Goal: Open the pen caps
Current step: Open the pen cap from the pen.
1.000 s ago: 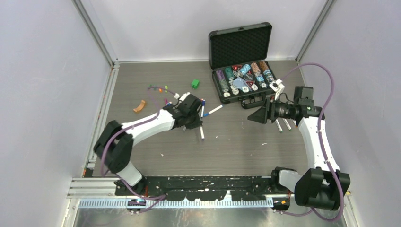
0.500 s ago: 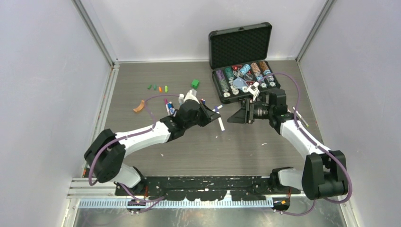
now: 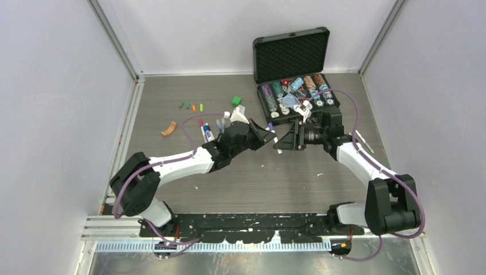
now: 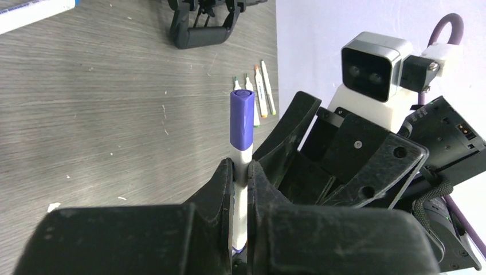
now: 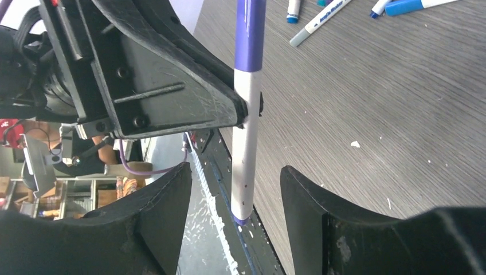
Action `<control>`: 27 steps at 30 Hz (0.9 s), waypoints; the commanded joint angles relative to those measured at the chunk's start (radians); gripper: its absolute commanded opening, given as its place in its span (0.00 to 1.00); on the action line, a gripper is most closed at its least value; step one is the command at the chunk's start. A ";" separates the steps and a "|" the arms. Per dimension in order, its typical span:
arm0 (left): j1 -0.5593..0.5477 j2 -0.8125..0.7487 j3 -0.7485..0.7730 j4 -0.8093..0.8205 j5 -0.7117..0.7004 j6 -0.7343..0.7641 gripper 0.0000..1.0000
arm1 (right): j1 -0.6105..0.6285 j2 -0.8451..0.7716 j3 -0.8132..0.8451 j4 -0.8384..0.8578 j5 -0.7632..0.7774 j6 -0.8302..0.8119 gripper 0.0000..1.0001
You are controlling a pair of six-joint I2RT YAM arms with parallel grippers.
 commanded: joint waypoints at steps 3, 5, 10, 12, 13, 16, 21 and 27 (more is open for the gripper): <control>-0.009 -0.022 0.026 0.064 -0.046 0.017 0.00 | 0.021 0.016 0.054 -0.041 0.005 -0.061 0.59; -0.012 -0.018 0.026 0.073 -0.043 0.016 0.00 | 0.024 0.021 0.057 -0.039 -0.001 -0.057 0.55; -0.024 -0.010 0.023 0.101 -0.038 0.018 0.00 | 0.024 0.035 0.057 0.003 -0.016 -0.006 0.48; -0.025 -0.012 0.019 0.107 -0.038 0.017 0.00 | 0.024 0.040 0.063 0.006 -0.018 0.001 0.43; -0.026 -0.012 0.017 0.111 -0.038 0.017 0.00 | 0.023 0.041 0.066 0.005 -0.019 0.003 0.41; -0.028 -0.012 0.009 0.120 -0.038 0.015 0.00 | 0.024 0.042 0.074 0.005 -0.020 0.009 0.34; -0.030 -0.008 0.005 0.126 -0.038 0.015 0.00 | 0.023 0.041 0.078 0.010 -0.030 0.011 0.01; -0.026 -0.046 -0.029 0.192 -0.041 0.064 0.43 | 0.023 0.032 0.091 -0.043 -0.039 -0.040 0.00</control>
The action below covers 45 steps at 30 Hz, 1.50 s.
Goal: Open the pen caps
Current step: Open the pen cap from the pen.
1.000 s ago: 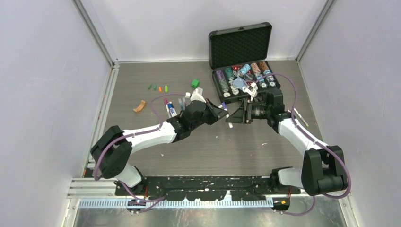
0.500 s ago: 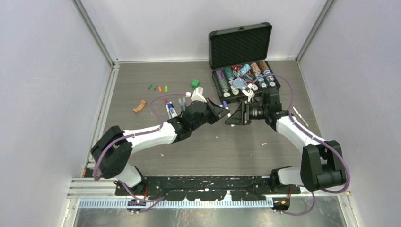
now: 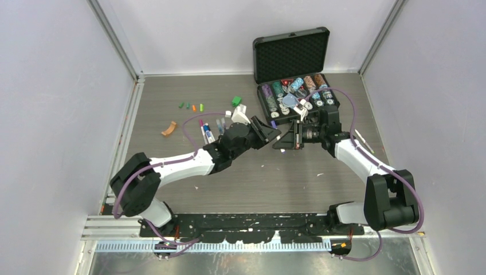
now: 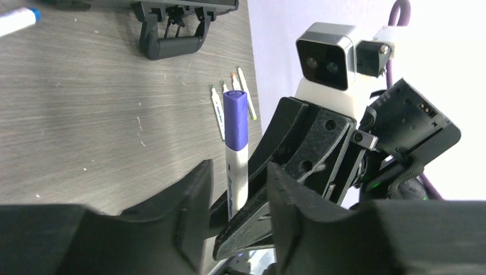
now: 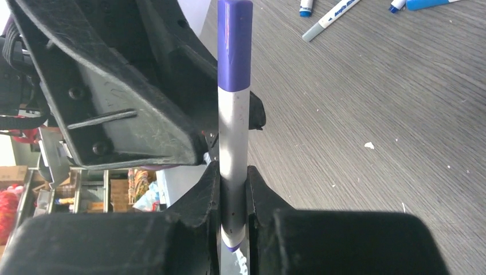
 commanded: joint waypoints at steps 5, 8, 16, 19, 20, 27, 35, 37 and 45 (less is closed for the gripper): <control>0.020 -0.124 -0.079 0.160 0.008 0.140 0.64 | 0.003 -0.023 0.099 -0.180 -0.036 -0.238 0.00; 0.038 -0.168 -0.118 0.198 0.036 0.180 0.74 | 0.003 -0.023 0.141 -0.344 -0.076 -0.405 0.00; 0.068 -0.168 -0.138 0.310 0.133 0.196 0.73 | 0.005 -0.011 0.173 -0.462 -0.139 -0.535 0.00; 0.069 -0.147 -0.117 0.316 0.143 0.193 0.70 | 0.005 -0.016 0.171 -0.462 -0.150 -0.539 0.00; 0.069 -0.141 -0.112 0.317 0.144 0.190 0.69 | 0.005 -0.017 0.171 -0.462 -0.155 -0.539 0.00; 0.068 -0.112 -0.105 0.309 0.145 0.166 0.64 | 0.005 -0.021 0.171 -0.460 -0.182 -0.539 0.00; 0.068 -0.068 -0.090 0.349 0.183 0.127 0.58 | 0.011 -0.006 0.172 -0.460 -0.180 -0.535 0.00; 0.068 -0.057 -0.084 0.360 0.195 0.117 0.53 | 0.014 -0.004 0.172 -0.460 -0.175 -0.536 0.00; 0.068 -0.051 -0.091 0.386 0.202 0.090 0.24 | 0.016 -0.001 0.174 -0.460 -0.155 -0.536 0.00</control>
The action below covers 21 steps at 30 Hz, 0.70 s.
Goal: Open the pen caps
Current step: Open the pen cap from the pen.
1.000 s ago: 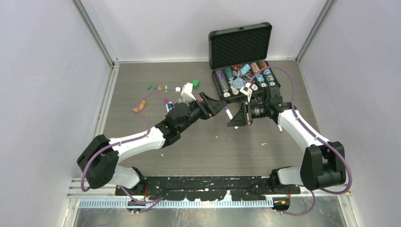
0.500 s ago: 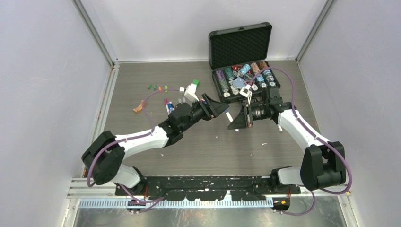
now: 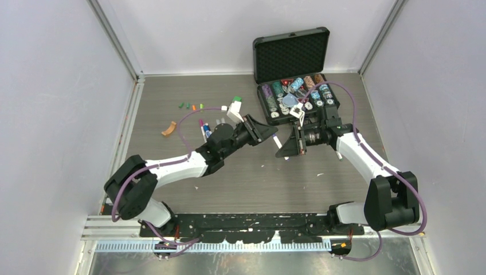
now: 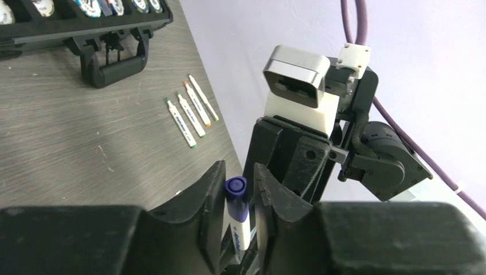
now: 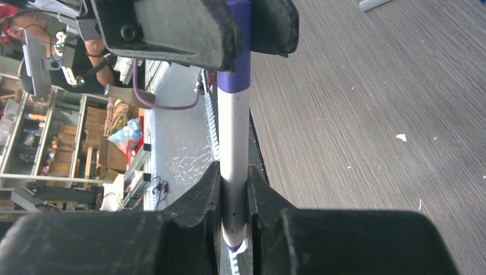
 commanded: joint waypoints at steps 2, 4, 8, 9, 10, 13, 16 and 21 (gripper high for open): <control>0.002 -0.006 0.026 0.075 0.012 -0.016 0.12 | 0.007 0.001 0.039 0.003 0.001 -0.022 0.00; 0.002 -0.012 0.023 0.074 0.004 -0.016 0.00 | 0.007 0.002 0.039 0.002 0.002 -0.022 0.00; 0.012 -0.034 0.011 0.073 -0.027 -0.009 0.00 | 0.007 0.002 0.039 -0.004 -0.001 -0.028 0.00; 0.024 -0.042 0.005 0.074 -0.028 -0.011 0.00 | 0.009 0.002 0.039 -0.005 -0.002 -0.029 0.00; 0.043 -0.049 0.000 0.076 -0.028 -0.016 0.00 | 0.011 0.003 0.038 -0.005 -0.005 -0.030 0.00; 0.144 -0.067 -0.003 0.092 -0.019 -0.047 0.00 | 0.032 0.005 0.039 -0.027 0.001 -0.055 0.00; 0.284 -0.079 0.032 0.079 0.039 -0.076 0.00 | 0.064 0.016 0.064 -0.108 0.033 -0.135 0.00; 0.475 -0.102 0.125 0.009 0.096 -0.086 0.00 | 0.100 0.045 0.090 -0.187 0.071 -0.203 0.00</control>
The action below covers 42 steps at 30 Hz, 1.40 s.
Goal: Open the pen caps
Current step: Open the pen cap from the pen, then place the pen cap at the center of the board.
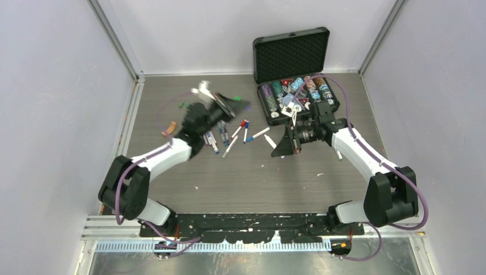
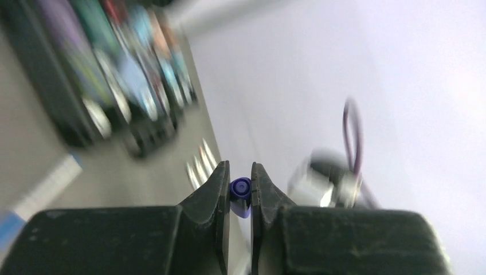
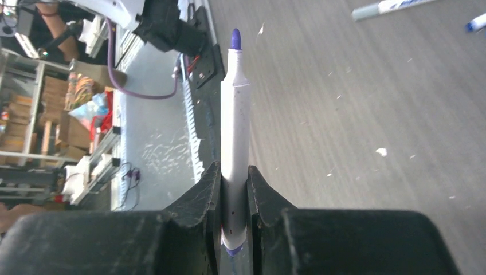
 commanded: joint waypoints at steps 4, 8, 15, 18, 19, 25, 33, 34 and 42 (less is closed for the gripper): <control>0.280 -0.104 0.137 -0.004 -0.120 0.003 0.00 | 0.039 0.024 0.023 -0.219 0.010 -0.150 0.00; 0.333 -0.137 0.133 -0.107 -0.082 0.060 0.00 | 0.039 0.003 0.046 -0.266 0.058 -0.198 0.00; 0.449 -0.071 0.252 -0.583 0.075 0.286 0.00 | 0.035 -0.101 0.067 -0.319 0.224 -0.277 0.00; 0.461 0.024 0.390 -0.824 0.090 0.418 0.00 | 0.025 -0.135 0.062 -0.322 0.244 -0.286 0.00; 0.461 0.065 0.464 -0.891 0.096 0.461 0.01 | 0.022 -0.142 0.061 -0.324 0.250 -0.288 0.00; 0.459 0.335 0.779 -1.254 0.063 0.682 0.04 | -0.004 -0.170 0.064 -0.337 0.267 -0.300 0.00; 0.452 0.677 1.149 -1.523 -0.007 0.792 0.07 | -0.030 -0.191 0.063 -0.338 0.263 -0.301 0.00; 0.448 0.711 1.189 -1.541 -0.027 0.799 0.07 | -0.031 -0.192 0.063 -0.341 0.262 -0.302 0.00; 0.418 0.942 1.494 -1.648 -0.145 0.830 0.11 | -0.036 -0.187 0.064 -0.346 0.256 -0.306 0.00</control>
